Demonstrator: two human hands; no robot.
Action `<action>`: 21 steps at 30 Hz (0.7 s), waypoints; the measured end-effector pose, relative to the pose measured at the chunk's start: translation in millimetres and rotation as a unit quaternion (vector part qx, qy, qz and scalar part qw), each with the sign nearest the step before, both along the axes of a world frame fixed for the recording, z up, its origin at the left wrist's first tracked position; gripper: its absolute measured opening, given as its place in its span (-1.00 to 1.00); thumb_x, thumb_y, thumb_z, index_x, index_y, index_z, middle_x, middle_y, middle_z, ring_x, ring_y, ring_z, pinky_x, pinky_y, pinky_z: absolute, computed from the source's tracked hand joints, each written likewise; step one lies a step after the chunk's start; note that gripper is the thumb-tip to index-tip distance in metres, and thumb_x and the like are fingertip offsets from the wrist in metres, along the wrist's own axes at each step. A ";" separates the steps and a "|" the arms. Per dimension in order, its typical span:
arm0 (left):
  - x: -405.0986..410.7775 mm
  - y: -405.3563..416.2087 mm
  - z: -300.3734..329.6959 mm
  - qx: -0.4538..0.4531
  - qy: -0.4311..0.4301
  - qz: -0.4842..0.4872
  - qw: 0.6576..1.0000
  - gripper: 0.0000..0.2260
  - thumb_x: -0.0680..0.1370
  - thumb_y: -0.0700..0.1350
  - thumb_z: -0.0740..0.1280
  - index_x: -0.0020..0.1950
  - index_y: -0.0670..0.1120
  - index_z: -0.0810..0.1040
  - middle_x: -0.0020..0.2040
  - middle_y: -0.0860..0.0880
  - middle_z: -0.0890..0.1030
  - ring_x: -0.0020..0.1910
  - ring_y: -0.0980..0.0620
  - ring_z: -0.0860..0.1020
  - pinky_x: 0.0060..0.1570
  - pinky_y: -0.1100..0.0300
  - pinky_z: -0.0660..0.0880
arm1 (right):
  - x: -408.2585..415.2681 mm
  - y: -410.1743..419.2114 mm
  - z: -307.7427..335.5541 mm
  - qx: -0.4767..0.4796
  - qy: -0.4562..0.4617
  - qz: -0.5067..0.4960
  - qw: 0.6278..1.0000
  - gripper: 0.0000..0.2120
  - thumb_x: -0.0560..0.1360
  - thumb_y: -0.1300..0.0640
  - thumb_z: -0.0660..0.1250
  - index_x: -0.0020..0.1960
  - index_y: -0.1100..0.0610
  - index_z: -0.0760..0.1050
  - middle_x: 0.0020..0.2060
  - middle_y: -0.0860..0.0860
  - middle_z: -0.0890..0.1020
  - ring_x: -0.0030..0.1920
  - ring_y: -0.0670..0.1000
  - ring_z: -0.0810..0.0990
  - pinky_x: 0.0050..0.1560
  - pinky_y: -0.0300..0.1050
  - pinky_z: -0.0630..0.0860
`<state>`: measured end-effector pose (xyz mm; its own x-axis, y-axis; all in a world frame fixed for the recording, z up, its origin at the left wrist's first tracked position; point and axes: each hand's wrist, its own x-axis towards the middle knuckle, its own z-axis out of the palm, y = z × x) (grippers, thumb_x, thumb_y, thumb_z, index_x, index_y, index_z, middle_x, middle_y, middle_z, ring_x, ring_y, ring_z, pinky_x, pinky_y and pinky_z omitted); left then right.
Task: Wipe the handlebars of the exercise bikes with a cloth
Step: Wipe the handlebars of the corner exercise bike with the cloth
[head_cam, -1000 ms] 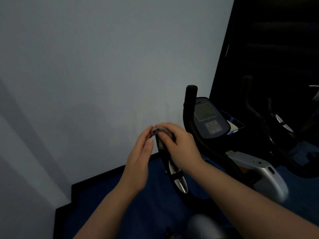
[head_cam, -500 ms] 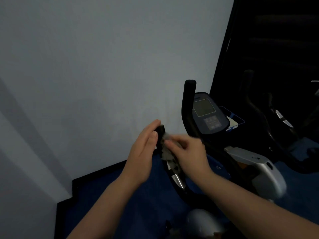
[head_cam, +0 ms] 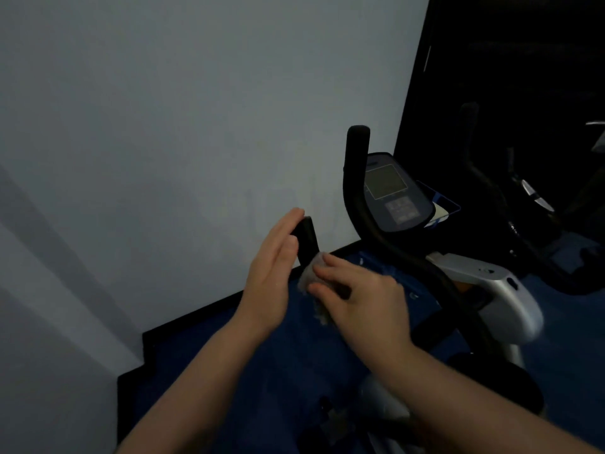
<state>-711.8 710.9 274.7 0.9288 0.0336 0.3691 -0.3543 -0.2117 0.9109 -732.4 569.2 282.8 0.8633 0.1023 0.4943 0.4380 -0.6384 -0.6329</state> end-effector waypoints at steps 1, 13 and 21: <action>-3.2 -0.5 -2.4 -0.008 -0.003 -0.002 1.000 -0.64 0.60 0.04 0.03 0.40 0.18 0.28 0.47 0.17 0.30 0.44 0.30 0.26 0.44 0.30 0.19 | 5.0 -0.8 7.3 -0.015 0.012 0.014 1.000 -0.87 0.37 0.07 0.51 -0.08 -0.03 0.68 -0.11 -0.11 0.71 -0.18 -0.19 0.63 -0.14 -0.15 0.61; -40.1 -11.4 -27.8 0.086 -0.016 -0.061 0.994 -0.56 0.60 0.12 -0.01 0.42 0.05 0.38 0.48 0.16 0.30 0.47 0.28 0.19 0.41 0.42 0.13 | -2.1 -66.1 11.7 -0.069 0.181 0.157 0.968 -0.75 0.21 0.06 0.62 -0.13 0.02 0.70 -0.10 -0.20 0.67 -0.05 -0.26 0.62 0.09 -0.27 0.54; -45.7 -22.4 -35.4 0.120 -0.027 -0.035 0.992 -0.60 0.61 0.11 -0.04 0.35 0.14 0.43 0.42 0.36 0.29 0.49 0.28 0.13 0.36 0.49 0.10 | -1.9 -77.2 3.4 -0.118 0.188 0.191 0.956 -0.74 0.17 -0.01 0.63 -0.29 -0.07 0.56 -0.17 -0.11 0.68 -0.09 -0.19 0.63 0.01 -0.10 0.58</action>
